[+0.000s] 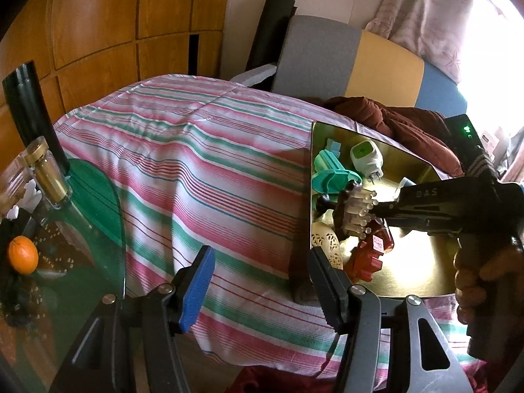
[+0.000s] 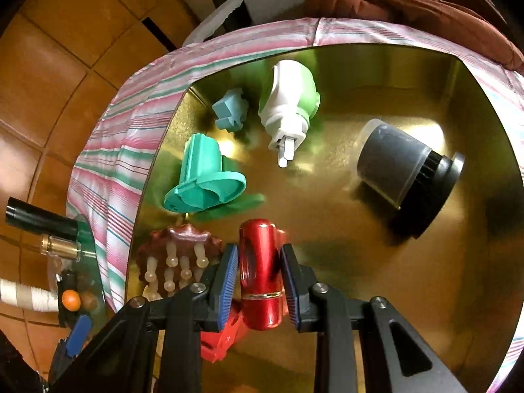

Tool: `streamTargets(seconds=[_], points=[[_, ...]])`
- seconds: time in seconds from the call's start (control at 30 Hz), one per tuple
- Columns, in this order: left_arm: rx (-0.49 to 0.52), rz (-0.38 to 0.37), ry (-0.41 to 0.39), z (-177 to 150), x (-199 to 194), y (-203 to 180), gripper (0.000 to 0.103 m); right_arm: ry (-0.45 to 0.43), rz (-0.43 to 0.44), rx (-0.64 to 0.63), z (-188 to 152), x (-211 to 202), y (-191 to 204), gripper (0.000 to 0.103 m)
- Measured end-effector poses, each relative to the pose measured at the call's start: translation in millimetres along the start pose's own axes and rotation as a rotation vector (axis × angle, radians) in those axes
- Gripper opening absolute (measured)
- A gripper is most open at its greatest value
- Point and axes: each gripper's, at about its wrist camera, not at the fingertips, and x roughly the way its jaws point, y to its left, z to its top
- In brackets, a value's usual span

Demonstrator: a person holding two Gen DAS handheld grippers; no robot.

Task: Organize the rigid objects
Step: 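Carry the red cylinder into the gold tray and open the right gripper, then move both grippers back to the orange toys on the bedspread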

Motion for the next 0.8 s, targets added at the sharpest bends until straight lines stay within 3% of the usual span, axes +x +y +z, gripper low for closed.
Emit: streamTargets(seconds=[0.8], points=[[0.021,0.007,-0.015,0,-8,-7,0.064,-0.062,-0.011,-0.007,-5,-24,-10,0.028]])
